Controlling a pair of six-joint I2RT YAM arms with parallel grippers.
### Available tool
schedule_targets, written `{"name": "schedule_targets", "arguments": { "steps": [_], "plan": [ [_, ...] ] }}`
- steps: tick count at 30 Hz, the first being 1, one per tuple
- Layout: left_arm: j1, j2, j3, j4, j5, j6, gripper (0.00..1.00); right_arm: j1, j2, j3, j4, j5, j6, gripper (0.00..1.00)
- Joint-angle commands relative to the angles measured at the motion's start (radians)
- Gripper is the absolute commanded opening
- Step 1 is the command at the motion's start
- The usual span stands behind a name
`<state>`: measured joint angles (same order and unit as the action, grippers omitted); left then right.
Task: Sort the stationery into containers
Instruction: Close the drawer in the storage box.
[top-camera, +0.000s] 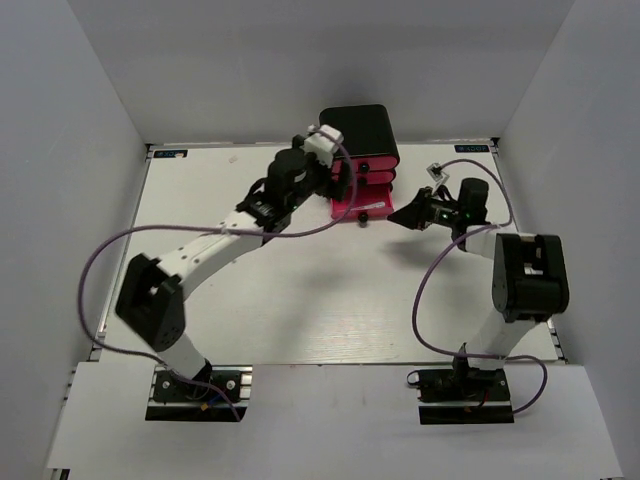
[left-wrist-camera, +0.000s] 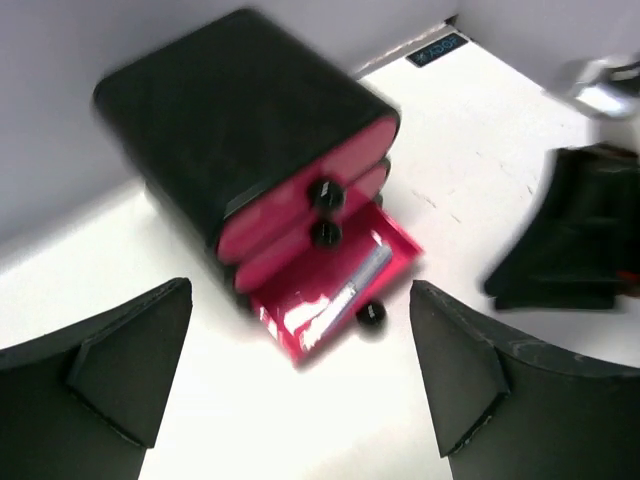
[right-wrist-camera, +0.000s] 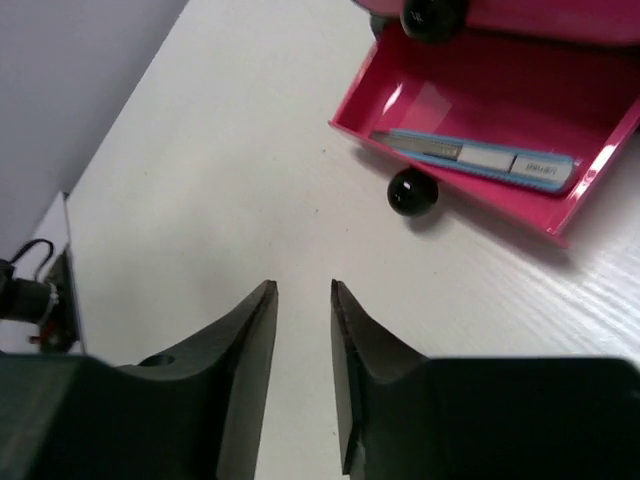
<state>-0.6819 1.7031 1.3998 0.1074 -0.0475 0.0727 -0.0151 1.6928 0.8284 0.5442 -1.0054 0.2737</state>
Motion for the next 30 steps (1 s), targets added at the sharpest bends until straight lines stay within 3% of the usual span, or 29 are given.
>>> {"name": "schedule_targets", "arguments": {
  "steps": [1, 5, 9, 13, 30],
  "plan": [
    [0.008, -0.170, -0.197, -0.052, -0.078, -0.235, 0.99, 0.066, 0.088, 0.070, -0.125, 0.100, 0.099, 0.36],
    [0.008, -0.368, -0.486, -0.005, -0.135, -0.422, 0.99, 0.116, 0.140, 0.066, -0.093, 0.223, 0.252, 0.44],
    [0.008, -0.528, -0.640, 0.017, -0.201, -0.510, 0.99, 0.152, 0.185, 0.064, -0.055, 0.286, 0.393, 0.50],
    [-0.001, -0.603, -0.683, -0.029, -0.232, -0.530, 0.99, 0.185, 0.226, 0.081, -0.021, 0.349, 0.466, 0.56],
    [-0.001, -0.709, -0.720, -0.159, -0.311, -0.580, 0.99, 0.224, 0.401, 0.187, 0.132, 0.481, 0.547, 0.54]
  ]
}}
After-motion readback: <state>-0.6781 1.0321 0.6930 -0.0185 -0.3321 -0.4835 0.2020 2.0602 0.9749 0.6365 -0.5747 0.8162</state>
